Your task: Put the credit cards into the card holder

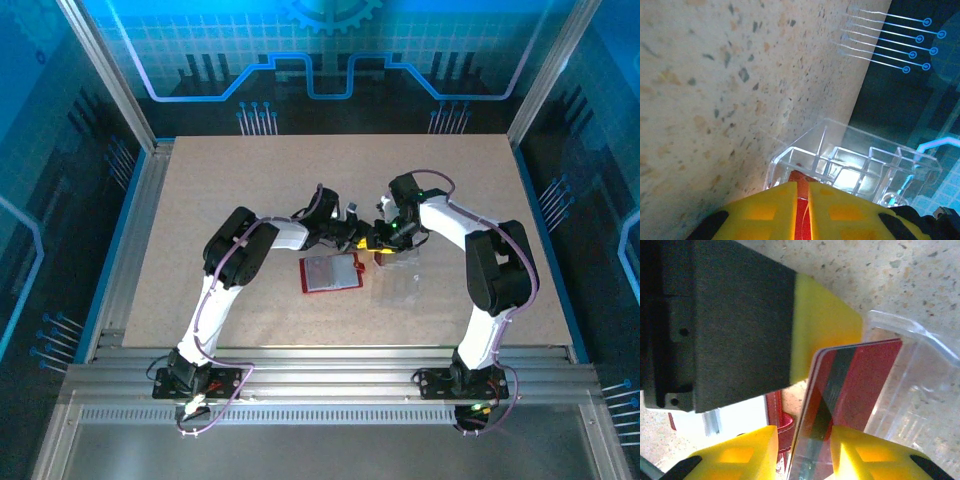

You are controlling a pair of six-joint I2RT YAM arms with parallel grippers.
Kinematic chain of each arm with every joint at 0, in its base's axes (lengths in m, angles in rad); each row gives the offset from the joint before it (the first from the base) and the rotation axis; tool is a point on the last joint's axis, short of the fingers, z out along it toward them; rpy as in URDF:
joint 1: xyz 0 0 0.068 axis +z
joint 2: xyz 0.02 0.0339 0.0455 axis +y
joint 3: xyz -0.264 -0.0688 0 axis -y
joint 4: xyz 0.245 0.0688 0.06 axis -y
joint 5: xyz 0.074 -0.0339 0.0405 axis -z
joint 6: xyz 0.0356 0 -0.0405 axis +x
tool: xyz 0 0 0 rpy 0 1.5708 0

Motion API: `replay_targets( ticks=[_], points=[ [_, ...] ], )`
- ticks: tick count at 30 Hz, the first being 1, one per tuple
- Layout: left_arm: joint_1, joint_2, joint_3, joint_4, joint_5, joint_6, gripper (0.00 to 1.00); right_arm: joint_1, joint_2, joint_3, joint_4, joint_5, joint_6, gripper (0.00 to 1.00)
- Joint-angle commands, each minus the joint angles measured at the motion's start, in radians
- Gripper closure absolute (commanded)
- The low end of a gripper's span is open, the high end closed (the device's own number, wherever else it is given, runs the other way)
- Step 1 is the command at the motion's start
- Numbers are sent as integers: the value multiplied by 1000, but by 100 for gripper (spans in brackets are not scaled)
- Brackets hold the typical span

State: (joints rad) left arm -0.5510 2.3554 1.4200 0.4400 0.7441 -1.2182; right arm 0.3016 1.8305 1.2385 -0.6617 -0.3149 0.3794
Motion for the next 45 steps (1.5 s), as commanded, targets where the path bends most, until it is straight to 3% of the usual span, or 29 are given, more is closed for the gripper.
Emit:
replay_targets(
  ticks=[1, 33, 45],
  points=[
    [-45, -5, -23, 5, 21, -36, 84, 0, -29, 23, 19, -76, -13, 66],
    [-65, -27, -48, -97, -35, 55, 84, -8, -83, 22, -7, -52, 8, 76],
    [-56, -28, -50, -98, -37, 60, 84, -26, -137, -19, -59, -46, 4, 86]
  ],
)
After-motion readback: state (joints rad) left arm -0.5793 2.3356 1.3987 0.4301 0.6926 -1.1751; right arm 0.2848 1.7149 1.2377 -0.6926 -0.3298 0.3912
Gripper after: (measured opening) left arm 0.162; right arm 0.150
